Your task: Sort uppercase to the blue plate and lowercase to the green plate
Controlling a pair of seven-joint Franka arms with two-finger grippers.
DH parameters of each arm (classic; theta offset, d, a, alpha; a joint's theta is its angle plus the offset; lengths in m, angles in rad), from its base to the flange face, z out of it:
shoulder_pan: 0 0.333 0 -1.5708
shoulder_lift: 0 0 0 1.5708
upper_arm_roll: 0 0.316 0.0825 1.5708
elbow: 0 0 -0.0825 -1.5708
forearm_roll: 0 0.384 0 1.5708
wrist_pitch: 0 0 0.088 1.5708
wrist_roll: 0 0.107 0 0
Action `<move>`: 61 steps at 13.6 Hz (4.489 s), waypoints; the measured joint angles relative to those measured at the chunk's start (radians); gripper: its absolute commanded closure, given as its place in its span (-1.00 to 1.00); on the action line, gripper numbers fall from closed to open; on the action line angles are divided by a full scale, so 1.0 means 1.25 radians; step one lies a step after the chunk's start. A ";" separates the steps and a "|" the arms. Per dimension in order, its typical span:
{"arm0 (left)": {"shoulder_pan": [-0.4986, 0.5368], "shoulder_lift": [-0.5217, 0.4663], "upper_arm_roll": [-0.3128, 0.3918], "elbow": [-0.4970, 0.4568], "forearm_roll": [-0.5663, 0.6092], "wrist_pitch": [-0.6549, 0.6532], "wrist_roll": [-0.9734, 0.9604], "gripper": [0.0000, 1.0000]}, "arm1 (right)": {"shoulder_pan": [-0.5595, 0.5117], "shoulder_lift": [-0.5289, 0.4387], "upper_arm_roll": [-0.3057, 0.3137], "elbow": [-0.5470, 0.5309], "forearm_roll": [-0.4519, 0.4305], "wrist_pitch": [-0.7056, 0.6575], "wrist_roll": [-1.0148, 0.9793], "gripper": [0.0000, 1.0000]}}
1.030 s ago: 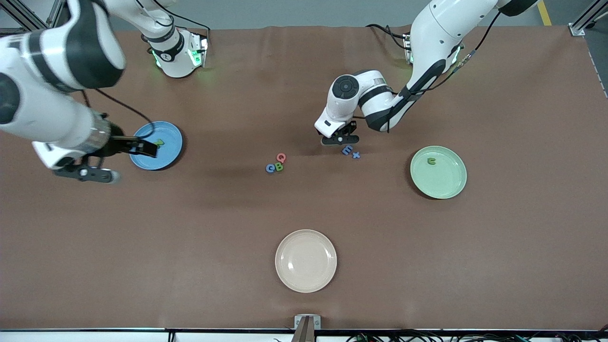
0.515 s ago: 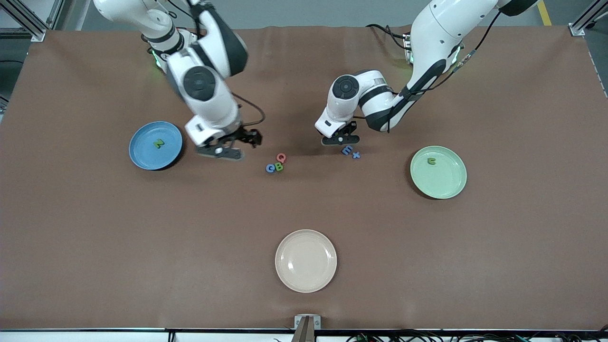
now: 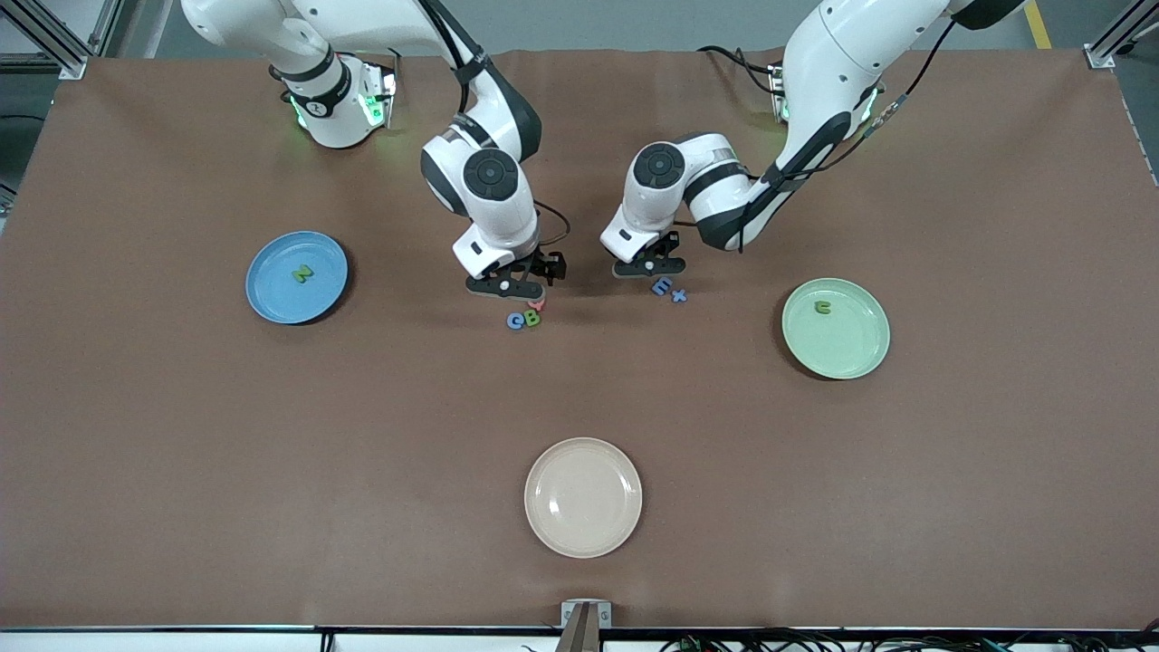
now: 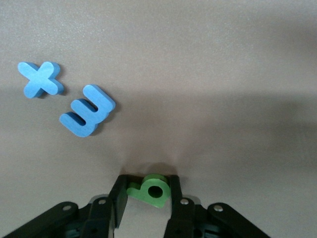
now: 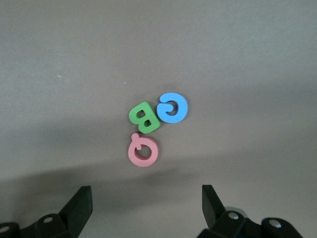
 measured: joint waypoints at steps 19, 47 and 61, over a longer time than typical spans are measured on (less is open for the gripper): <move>0.637 -0.158 -0.334 0.007 0.000 -0.217 0.334 0.44 | 0.012 0.106 -0.004 0.006 -0.003 0.148 0.006 0.09; 0.938 -0.014 -0.330 -0.073 0.213 -0.197 0.589 0.31 | -0.519 -0.360 -0.041 -0.321 -0.104 -0.345 -0.783 0.96; 0.904 0.014 -0.463 -0.083 0.274 -0.207 0.291 -0.99 | -0.531 -0.231 -0.020 0.027 -0.105 -0.639 -0.732 -1.00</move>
